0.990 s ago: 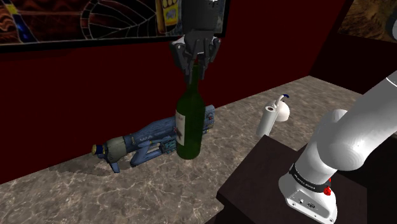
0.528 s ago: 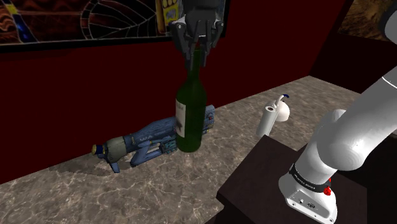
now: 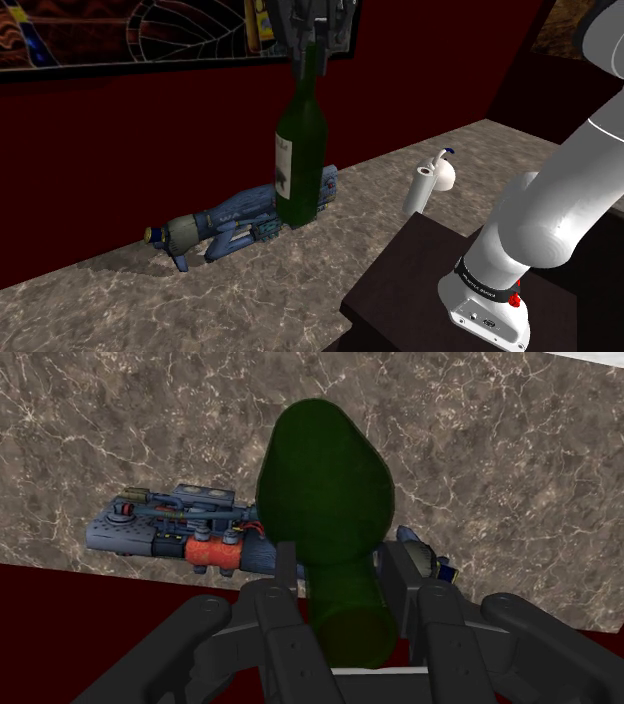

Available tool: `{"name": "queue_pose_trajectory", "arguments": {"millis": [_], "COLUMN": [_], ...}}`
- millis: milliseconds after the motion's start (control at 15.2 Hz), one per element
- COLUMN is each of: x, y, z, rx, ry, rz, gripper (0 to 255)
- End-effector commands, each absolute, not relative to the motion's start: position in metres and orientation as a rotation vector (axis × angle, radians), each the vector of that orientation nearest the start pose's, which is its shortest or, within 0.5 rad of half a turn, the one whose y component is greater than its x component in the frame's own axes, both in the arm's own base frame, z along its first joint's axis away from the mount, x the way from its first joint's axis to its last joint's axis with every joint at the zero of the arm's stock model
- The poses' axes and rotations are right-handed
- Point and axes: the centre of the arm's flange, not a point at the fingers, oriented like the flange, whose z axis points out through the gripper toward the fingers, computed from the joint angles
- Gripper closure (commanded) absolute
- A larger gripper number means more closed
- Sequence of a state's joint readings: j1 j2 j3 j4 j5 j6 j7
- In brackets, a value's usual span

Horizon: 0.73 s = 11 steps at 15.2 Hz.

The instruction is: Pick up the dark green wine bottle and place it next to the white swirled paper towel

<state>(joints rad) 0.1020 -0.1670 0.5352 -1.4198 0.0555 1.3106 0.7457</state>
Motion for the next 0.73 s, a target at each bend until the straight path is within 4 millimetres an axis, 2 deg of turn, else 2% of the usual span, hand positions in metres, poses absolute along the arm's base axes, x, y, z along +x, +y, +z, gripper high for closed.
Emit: {"name": "queue_pose_trajectory", "arguments": {"millis": [0, 462, 660], "x": [0.357, 0.357, 0.362], "y": [0.312, 0.312, 0.273], "z": [0.753, 0.789, 0.782], "rx": [-3.14, -3.14, -3.14], "ry": [0.154, 0.154, 0.154], "rz": [-0.073, -0.073, -0.073], "gripper": [255, 255, 255]}}
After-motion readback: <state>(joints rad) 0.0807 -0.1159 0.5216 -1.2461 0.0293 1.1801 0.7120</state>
